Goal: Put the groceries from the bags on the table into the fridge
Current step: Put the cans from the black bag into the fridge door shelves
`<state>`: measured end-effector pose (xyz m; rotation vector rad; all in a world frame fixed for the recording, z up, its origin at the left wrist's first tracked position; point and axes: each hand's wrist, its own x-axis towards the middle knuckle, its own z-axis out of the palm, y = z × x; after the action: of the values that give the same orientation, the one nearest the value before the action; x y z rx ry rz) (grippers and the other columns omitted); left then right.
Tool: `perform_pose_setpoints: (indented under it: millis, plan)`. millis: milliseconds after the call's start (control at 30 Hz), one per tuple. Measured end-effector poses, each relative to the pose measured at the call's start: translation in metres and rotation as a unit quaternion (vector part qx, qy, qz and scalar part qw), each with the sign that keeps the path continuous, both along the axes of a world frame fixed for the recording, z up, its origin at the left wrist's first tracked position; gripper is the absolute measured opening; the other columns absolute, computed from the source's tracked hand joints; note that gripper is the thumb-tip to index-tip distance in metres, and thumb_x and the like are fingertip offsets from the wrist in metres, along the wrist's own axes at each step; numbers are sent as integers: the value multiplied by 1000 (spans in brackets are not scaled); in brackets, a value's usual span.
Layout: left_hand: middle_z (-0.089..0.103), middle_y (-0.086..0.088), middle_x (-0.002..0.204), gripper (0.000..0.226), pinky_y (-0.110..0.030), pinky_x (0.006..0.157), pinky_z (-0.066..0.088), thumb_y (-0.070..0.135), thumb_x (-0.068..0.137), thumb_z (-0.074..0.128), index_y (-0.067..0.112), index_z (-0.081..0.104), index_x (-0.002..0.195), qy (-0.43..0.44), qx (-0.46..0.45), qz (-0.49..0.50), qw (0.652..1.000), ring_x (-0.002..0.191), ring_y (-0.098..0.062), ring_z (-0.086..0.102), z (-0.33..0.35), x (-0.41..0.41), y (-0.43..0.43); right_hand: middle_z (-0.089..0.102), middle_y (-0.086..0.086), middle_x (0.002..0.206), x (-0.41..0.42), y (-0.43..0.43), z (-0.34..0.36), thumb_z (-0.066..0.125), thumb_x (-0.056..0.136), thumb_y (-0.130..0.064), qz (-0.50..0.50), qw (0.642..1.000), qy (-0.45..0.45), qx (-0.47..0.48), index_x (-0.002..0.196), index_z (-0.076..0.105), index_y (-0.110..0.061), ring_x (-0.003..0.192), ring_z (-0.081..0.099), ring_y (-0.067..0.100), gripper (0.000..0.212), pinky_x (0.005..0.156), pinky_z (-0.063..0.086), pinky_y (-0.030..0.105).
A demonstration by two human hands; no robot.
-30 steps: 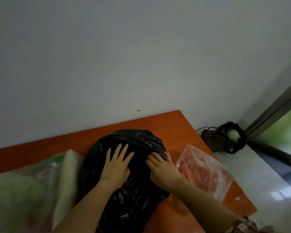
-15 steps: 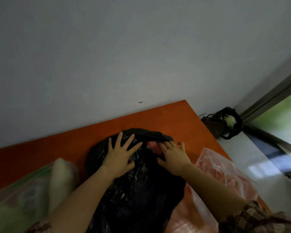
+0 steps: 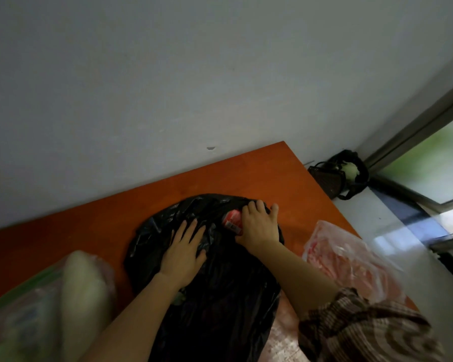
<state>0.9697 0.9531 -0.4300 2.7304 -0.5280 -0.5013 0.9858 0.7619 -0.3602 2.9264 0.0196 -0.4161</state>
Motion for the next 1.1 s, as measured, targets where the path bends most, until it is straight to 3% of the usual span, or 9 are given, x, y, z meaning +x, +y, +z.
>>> perform_pose_setpoints:
  millis: [200,367,533,633,700,800,867,1033,1100]
  plan:
    - [-7,2,161,62,-33,116,-4,39,101,35,22,6,153,18,-15,10,1000,147,-21,-13,1,0,-1,46,-2,133,-20,-13,3,70,69,-57,11,994,15,104,134,40,-21,130,29,25,80,108,10,57]
    - [-7,1,161,63,-40,118,-2,39,99,37,21,8,153,32,20,13,999,147,-23,-12,5,1,-5,51,-10,121,-46,-22,14,74,63,-57,-38,966,-41,252,126,47,-28,124,33,18,74,97,15,43]
    - [-3,-6,161,68,-46,118,9,37,95,45,18,14,152,73,46,21,996,147,-27,-7,23,6,-12,57,-17,119,-63,-20,35,82,59,-51,-131,892,-63,427,122,51,-40,118,41,8,72,95,24,39]
    - [15,-12,159,54,-41,116,24,27,95,49,15,36,146,74,-51,71,993,146,-28,12,44,3,-19,64,-13,118,-71,-26,57,88,55,-42,-164,818,-72,547,122,56,-33,110,59,5,76,94,47,31]
    - [33,-11,152,44,-37,109,33,22,94,52,14,51,137,32,-104,109,988,139,-27,33,63,-3,-26,67,-9,115,-81,-36,76,91,59,-24,-179,769,-88,607,124,58,-22,103,63,1,73,88,51,22]
    - [54,-7,134,31,-32,86,46,15,93,54,13,63,122,-48,-145,135,979,106,-19,58,100,-14,-47,68,-9,111,-105,-55,108,88,62,-10,-187,737,-132,636,122,59,-16,97,63,-3,67,77,49,11]
    - [58,-5,127,25,-27,75,45,14,93,54,14,66,116,-89,-161,130,974,93,-16,59,125,-22,-68,68,-9,110,-128,-74,127,89,62,-12,-191,729,-163,637,121,59,-18,98,63,-1,67,77,49,11]
    - [59,-6,120,24,-36,89,44,16,92,53,15,65,112,-143,-220,53,964,111,-24,53,182,-68,-155,67,-11,109,-215,-140,164,89,61,-17,-213,719,-224,622,119,58,-25,99,61,0,66,81,49,13]
    - [60,-7,120,26,-36,90,44,16,91,52,14,65,113,-155,-237,15,959,111,-25,54,200,-99,-200,64,-15,105,-259,-171,178,88,63,-15,-227,718,-250,609,120,56,-23,94,59,-8,66,75,46,6]
